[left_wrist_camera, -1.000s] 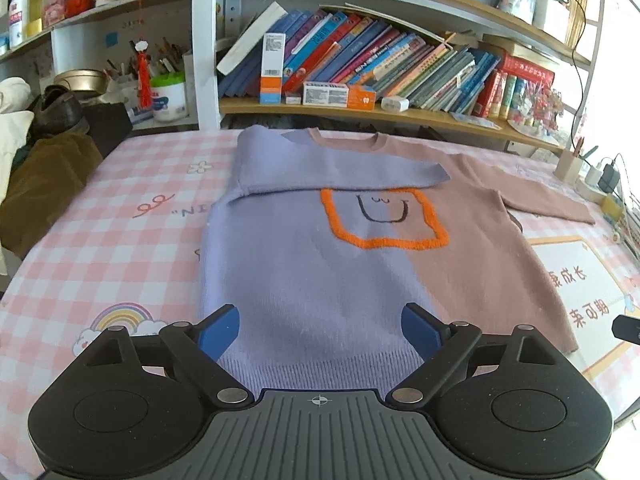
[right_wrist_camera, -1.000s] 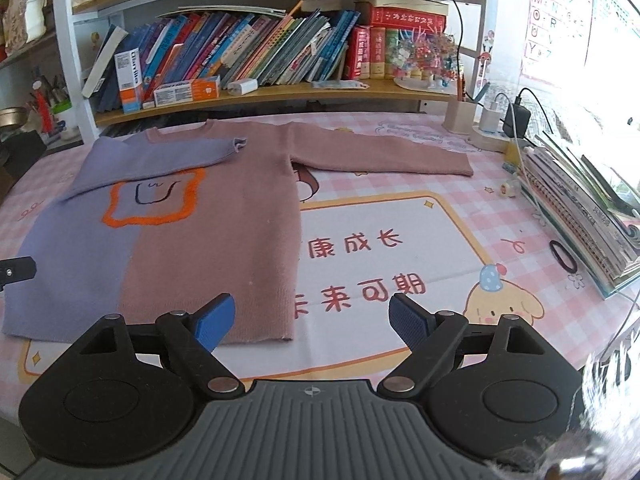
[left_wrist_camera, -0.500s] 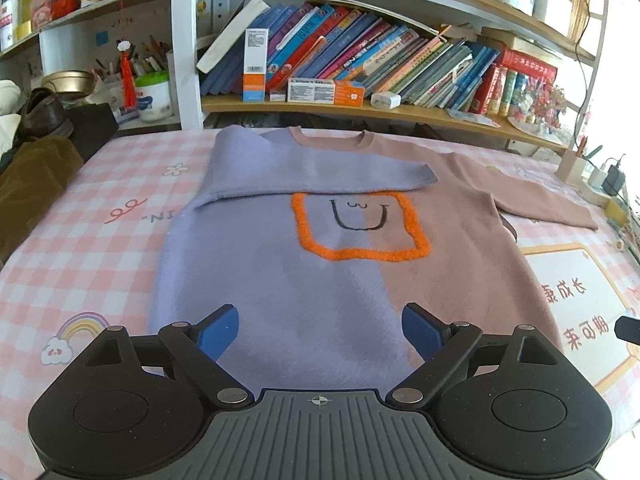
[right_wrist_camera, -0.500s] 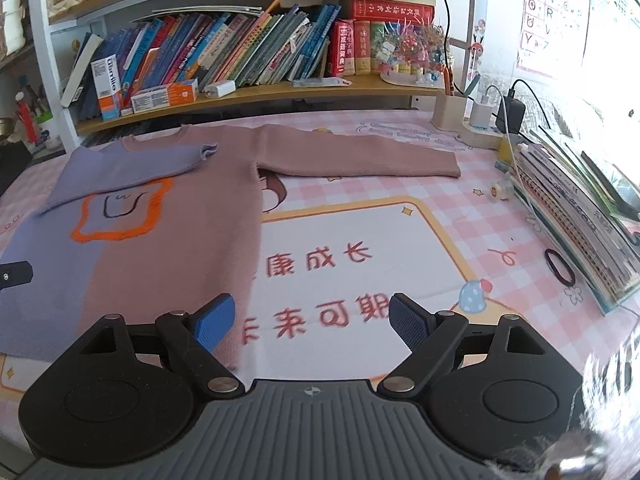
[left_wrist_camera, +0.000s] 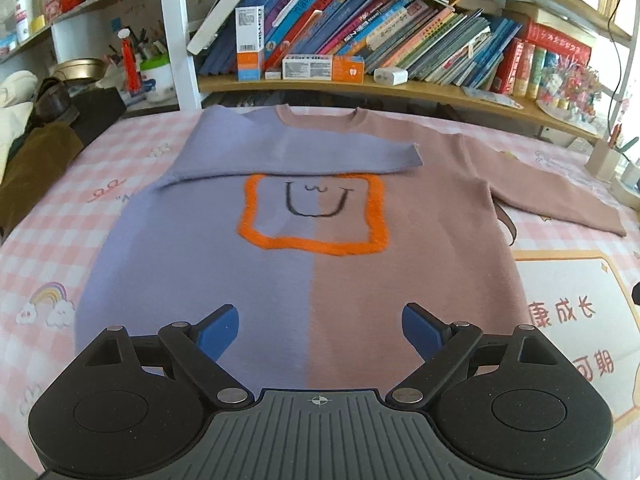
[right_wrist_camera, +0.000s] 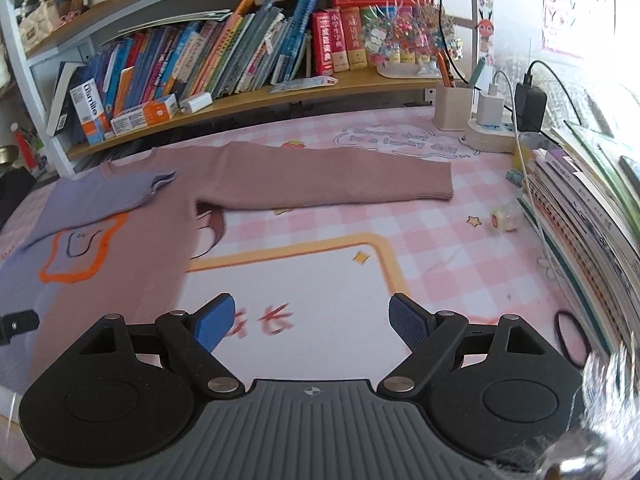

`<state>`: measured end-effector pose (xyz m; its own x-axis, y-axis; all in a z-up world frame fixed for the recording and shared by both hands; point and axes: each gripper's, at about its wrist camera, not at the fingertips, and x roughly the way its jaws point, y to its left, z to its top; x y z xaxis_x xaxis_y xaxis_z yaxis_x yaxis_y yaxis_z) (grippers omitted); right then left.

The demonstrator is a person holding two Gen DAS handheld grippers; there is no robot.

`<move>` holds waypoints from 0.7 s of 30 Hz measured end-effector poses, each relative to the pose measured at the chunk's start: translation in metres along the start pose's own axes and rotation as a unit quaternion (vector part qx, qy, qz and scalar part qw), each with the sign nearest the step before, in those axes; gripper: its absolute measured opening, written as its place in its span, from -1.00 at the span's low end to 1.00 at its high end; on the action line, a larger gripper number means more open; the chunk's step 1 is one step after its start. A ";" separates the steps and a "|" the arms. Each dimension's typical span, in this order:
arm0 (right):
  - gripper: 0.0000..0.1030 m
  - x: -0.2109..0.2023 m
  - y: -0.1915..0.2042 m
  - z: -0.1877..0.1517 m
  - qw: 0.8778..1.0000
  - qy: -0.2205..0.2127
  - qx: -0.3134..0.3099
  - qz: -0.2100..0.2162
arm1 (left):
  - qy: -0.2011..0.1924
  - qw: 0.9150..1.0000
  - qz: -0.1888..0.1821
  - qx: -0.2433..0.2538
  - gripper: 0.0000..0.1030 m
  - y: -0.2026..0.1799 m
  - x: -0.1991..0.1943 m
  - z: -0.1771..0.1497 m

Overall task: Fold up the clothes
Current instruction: 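Move the open right gripper to the pink sleeve cuff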

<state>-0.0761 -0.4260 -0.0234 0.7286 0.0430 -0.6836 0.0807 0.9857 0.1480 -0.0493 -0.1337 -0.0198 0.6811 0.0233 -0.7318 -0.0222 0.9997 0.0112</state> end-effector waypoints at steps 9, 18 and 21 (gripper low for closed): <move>0.62 0.039 -0.055 0.031 1.000 0.011 -0.006 0.027 | 0.001 0.998 0.055 -0.028 0.77 -0.024 -0.012 -0.007; 0.62 0.075 -0.089 0.060 0.999 0.012 0.000 0.035 | -0.009 0.997 0.071 -0.035 0.77 -0.038 -0.023 -0.012; 0.62 0.083 -0.094 0.069 0.999 0.015 -0.001 0.040 | -0.023 0.996 0.084 -0.030 0.77 -0.042 -0.027 -0.011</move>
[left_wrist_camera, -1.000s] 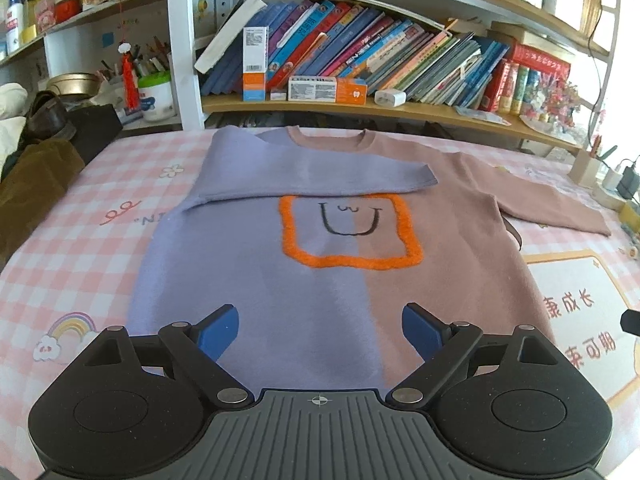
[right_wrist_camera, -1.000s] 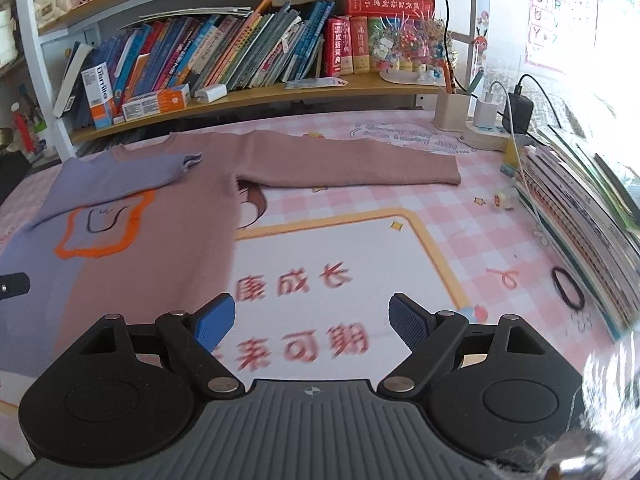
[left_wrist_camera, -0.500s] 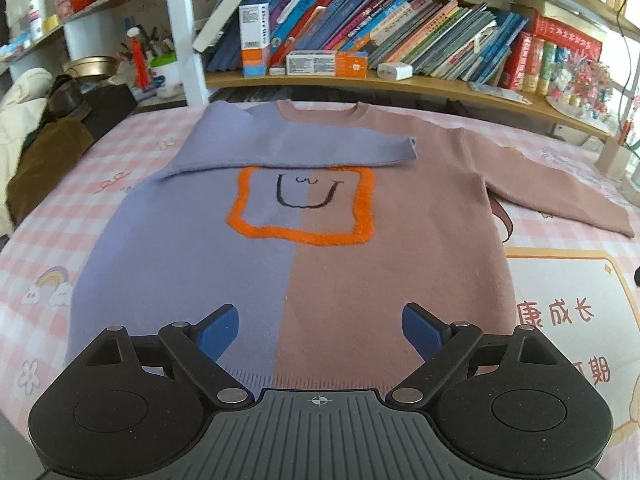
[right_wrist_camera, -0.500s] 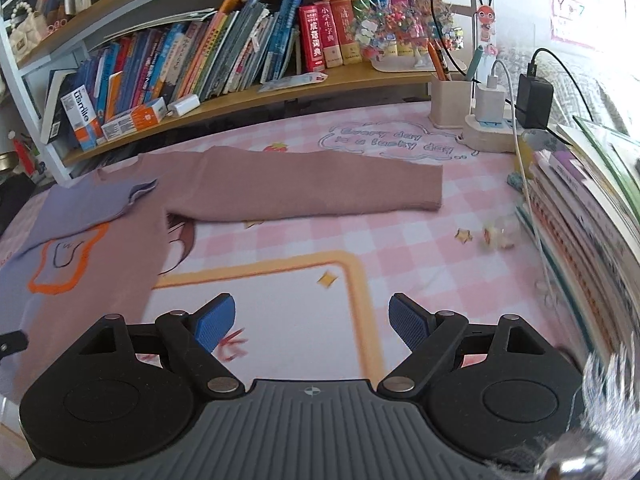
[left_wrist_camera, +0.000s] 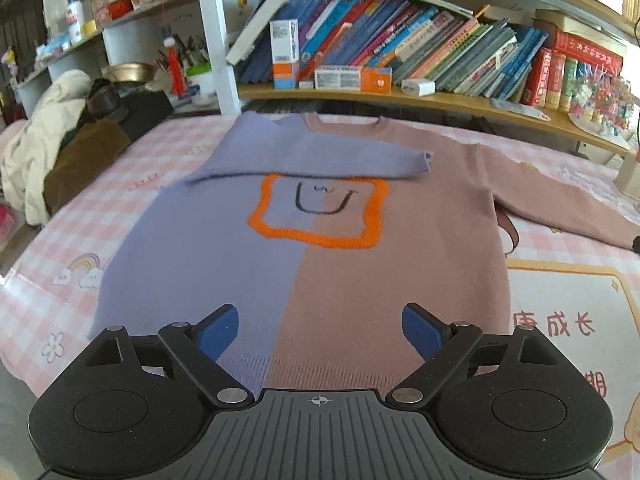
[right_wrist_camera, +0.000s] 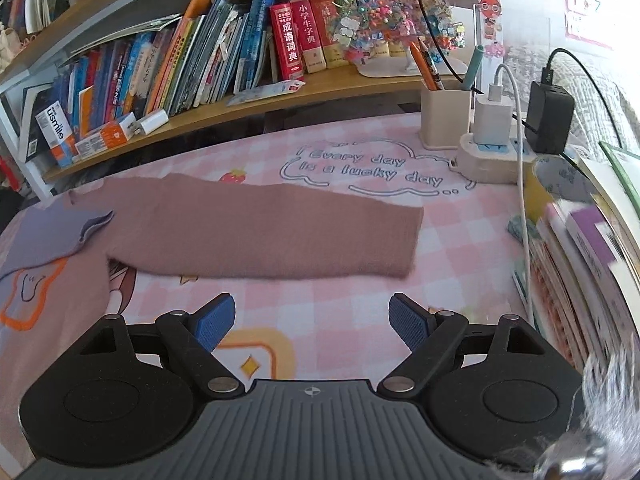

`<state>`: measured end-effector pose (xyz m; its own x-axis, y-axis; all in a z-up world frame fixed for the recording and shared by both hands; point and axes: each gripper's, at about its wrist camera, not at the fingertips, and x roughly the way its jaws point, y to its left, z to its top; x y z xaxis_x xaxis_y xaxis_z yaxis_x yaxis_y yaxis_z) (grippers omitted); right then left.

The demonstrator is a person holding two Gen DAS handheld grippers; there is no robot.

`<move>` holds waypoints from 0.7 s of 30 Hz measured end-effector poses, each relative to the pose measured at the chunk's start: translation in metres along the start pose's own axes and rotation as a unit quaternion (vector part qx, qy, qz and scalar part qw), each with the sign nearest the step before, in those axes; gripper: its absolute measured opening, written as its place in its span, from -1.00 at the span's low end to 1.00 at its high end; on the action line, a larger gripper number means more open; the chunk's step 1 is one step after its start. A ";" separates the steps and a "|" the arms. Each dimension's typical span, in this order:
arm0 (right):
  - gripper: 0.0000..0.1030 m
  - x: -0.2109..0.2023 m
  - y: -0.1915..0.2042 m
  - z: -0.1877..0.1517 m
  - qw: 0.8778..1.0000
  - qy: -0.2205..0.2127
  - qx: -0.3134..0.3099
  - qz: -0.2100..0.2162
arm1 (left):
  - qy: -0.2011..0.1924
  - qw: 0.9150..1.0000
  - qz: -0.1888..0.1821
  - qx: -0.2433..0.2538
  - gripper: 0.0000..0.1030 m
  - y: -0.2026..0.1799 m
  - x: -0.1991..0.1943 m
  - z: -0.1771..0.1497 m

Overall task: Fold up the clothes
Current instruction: 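Move the open right gripper to the pink sleeve cuff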

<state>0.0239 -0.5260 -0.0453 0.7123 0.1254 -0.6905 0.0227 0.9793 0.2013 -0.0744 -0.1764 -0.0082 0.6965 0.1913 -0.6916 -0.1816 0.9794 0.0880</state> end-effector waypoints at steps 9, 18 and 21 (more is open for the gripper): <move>0.62 0.017 -0.012 0.011 1.000 0.015 0.003 0.007 | -0.017 1.000 0.012 0.008 0.77 -0.013 -0.003 -0.004; 0.61 0.026 -0.017 0.015 1.000 0.024 0.013 0.015 | -0.021 0.999 -0.006 0.025 0.77 -0.024 -0.003 -0.004; 0.56 0.030 -0.018 0.017 0.999 0.028 0.016 0.013 | -0.013 1.000 -0.017 0.020 0.77 -0.024 0.000 -0.005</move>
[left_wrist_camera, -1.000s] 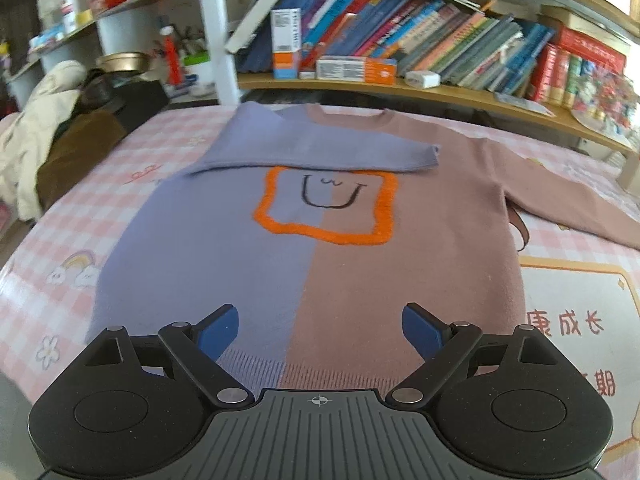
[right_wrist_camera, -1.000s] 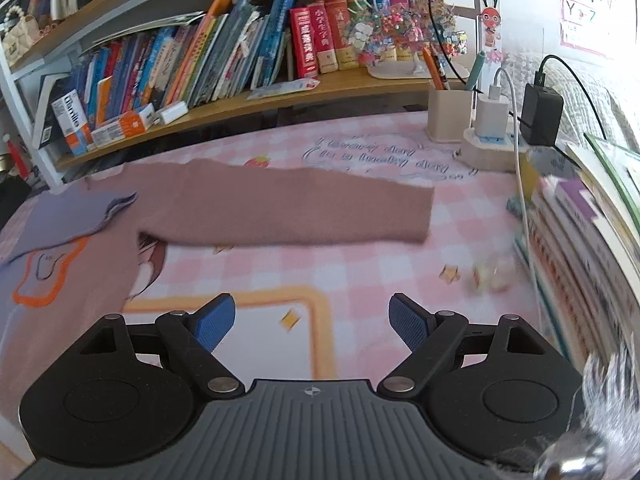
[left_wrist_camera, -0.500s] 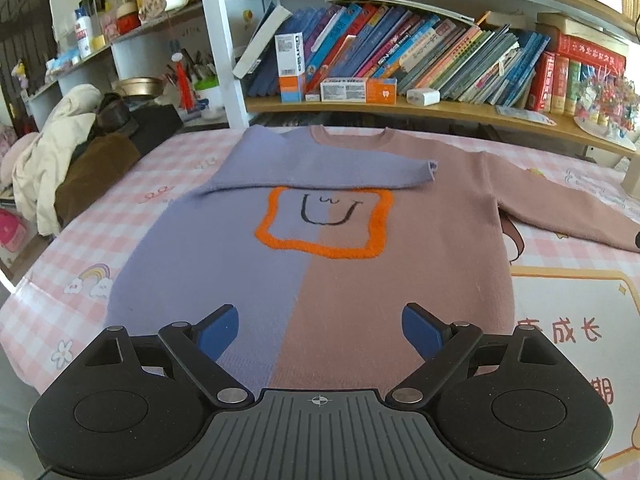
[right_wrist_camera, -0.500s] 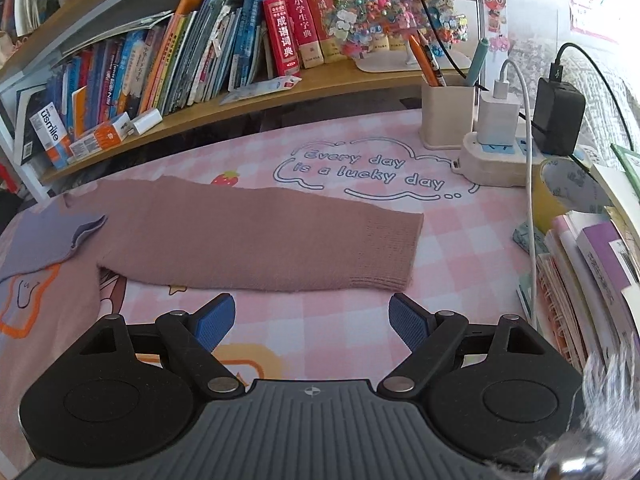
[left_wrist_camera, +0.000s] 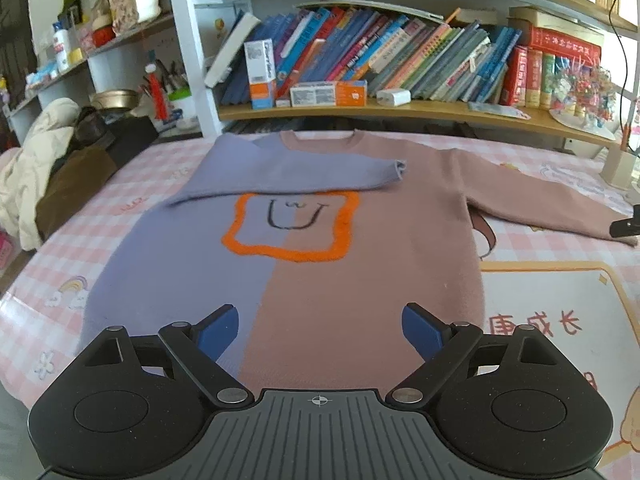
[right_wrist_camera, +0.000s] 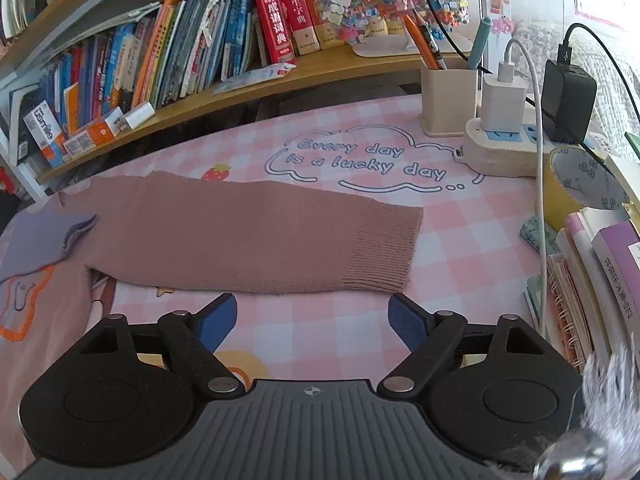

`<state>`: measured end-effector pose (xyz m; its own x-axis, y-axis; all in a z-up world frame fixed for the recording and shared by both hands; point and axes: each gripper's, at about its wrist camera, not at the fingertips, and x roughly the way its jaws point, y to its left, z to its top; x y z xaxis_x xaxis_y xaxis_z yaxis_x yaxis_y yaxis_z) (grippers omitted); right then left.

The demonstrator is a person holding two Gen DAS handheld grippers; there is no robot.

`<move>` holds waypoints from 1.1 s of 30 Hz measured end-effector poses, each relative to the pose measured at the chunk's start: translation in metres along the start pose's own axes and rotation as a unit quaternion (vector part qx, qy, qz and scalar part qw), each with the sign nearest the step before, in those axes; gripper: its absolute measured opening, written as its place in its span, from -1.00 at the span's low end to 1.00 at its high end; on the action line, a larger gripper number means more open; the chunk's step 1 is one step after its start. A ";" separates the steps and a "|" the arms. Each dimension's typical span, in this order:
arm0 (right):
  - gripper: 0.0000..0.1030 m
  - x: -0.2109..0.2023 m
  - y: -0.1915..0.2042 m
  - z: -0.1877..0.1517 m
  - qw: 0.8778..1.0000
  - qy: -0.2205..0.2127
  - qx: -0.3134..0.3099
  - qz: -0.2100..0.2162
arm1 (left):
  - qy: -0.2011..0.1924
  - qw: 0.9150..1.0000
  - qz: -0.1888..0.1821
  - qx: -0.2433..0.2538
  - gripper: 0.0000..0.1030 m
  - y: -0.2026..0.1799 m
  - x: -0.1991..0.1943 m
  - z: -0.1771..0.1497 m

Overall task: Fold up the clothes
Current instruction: 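Move the open right gripper to the pink sleeve cuff, then close the right gripper on the pink sleeve cuff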

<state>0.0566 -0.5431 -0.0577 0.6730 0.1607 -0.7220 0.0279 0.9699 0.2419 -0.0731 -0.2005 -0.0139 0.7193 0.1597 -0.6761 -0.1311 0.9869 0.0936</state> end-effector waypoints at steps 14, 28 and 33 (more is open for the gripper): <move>0.46 0.015 -0.006 0.008 1.000 0.014 0.012 -0.013 | 0.033 0.999 0.000 -0.015 0.77 0.004 0.013 0.000; 0.32 0.024 -0.009 0.014 0.999 0.002 0.028 -0.026 | 0.038 0.999 0.015 -0.022 0.77 0.013 0.012 -0.001; 0.13 0.032 -0.004 0.020 0.999 -0.003 0.051 0.007 | 0.039 0.999 0.020 -0.025 0.77 0.014 0.012 -0.002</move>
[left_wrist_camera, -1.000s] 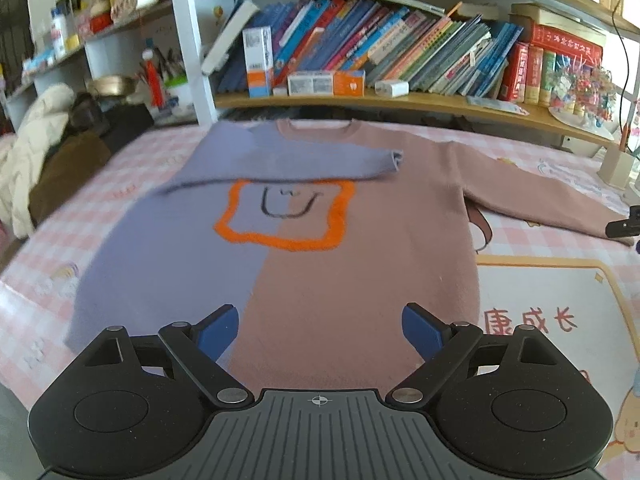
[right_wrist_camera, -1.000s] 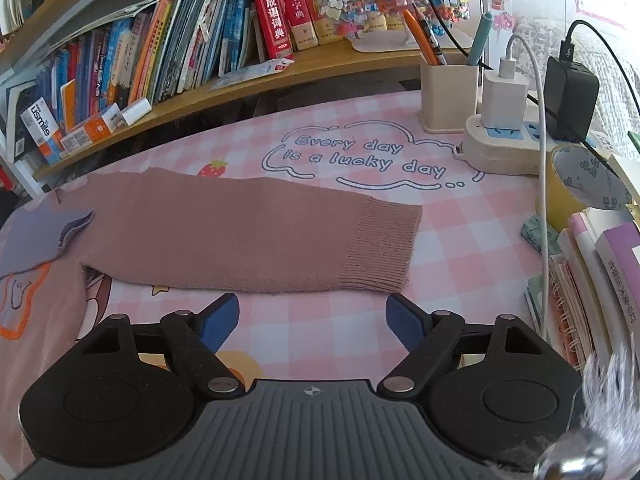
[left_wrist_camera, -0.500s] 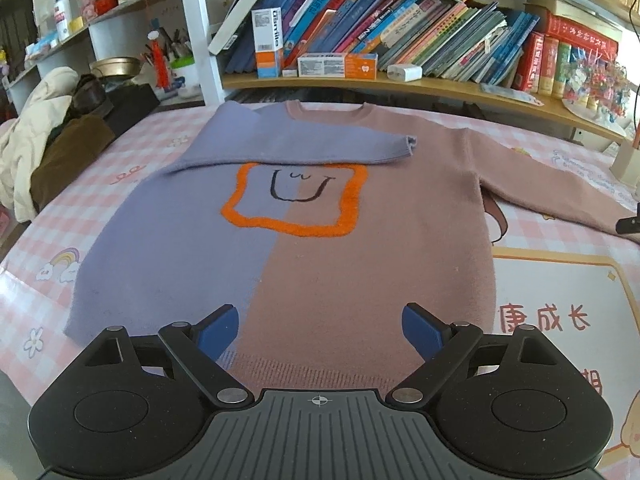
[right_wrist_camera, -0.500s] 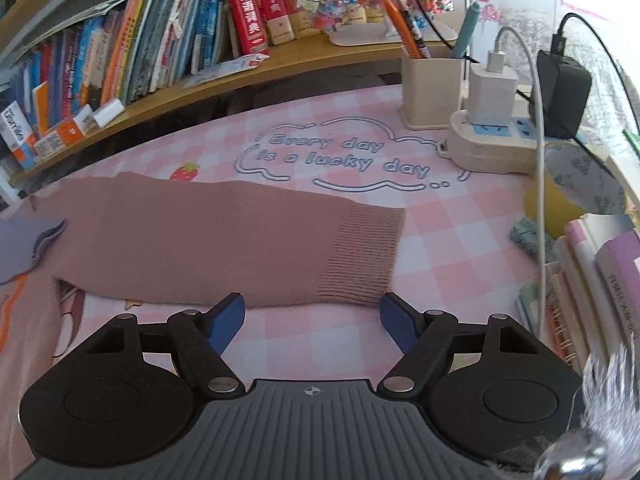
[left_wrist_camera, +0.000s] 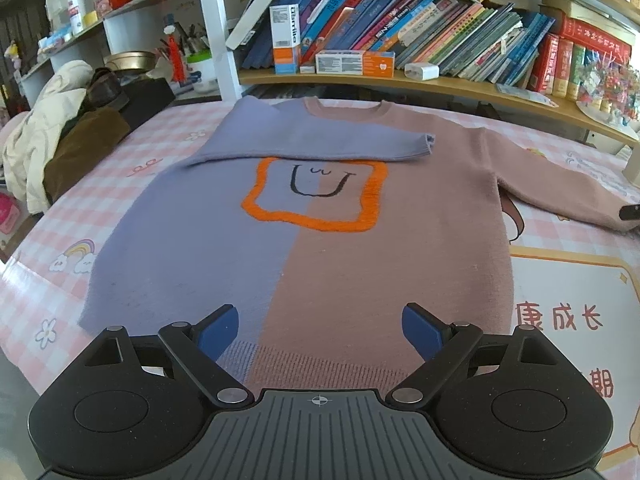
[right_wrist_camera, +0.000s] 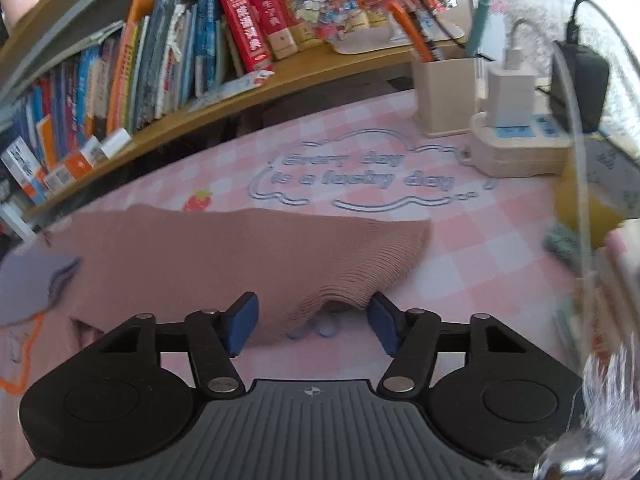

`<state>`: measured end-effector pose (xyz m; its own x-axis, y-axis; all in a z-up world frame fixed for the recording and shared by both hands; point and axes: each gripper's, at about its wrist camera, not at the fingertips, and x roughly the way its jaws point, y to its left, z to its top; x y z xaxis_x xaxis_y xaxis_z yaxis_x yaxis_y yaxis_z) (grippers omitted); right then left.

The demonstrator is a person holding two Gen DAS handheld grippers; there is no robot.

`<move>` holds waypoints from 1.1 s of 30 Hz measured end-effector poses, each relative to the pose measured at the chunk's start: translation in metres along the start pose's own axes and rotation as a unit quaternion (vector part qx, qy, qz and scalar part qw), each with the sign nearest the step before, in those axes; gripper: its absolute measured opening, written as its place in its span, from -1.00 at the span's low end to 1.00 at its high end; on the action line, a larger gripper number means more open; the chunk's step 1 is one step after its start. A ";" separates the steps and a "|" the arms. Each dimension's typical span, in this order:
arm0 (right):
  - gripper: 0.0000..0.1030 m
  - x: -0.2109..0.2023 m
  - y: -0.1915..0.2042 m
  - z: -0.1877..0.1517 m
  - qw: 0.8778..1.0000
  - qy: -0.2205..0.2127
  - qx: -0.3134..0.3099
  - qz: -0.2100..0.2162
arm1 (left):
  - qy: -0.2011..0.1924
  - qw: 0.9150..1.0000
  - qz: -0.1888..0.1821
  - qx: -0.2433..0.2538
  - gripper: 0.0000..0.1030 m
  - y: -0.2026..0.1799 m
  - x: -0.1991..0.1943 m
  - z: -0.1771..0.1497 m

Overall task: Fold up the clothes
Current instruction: 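Close the right gripper on the pink sleeve cuff, then lift the pink sleeve with the right gripper and carry it across the body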

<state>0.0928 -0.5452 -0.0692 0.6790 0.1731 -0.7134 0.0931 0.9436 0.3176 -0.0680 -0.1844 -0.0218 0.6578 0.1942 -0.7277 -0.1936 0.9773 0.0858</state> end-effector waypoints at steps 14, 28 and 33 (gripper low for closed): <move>-0.12 0.008 -0.015 0.005 0.996 -0.015 0.075 0.045 | 0.003 1.000 0.011 -0.011 0.77 0.008 -0.004 -0.005; -0.49 -0.003 -0.047 0.006 0.985 -0.015 0.173 0.013 | -0.002 1.000 0.002 -0.006 0.77 0.009 -0.005 -0.005; -0.82 -0.003 -0.050 0.006 0.985 -0.008 0.173 0.005 | -0.004 1.000 -0.001 -0.008 0.77 0.010 -0.005 -0.005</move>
<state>0.0901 -0.5941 -0.0793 0.6918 0.1750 -0.7005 0.3274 0.7887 0.5203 -0.0772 -0.1761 -0.0207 0.6635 0.1939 -0.7226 -0.2047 0.9760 0.0739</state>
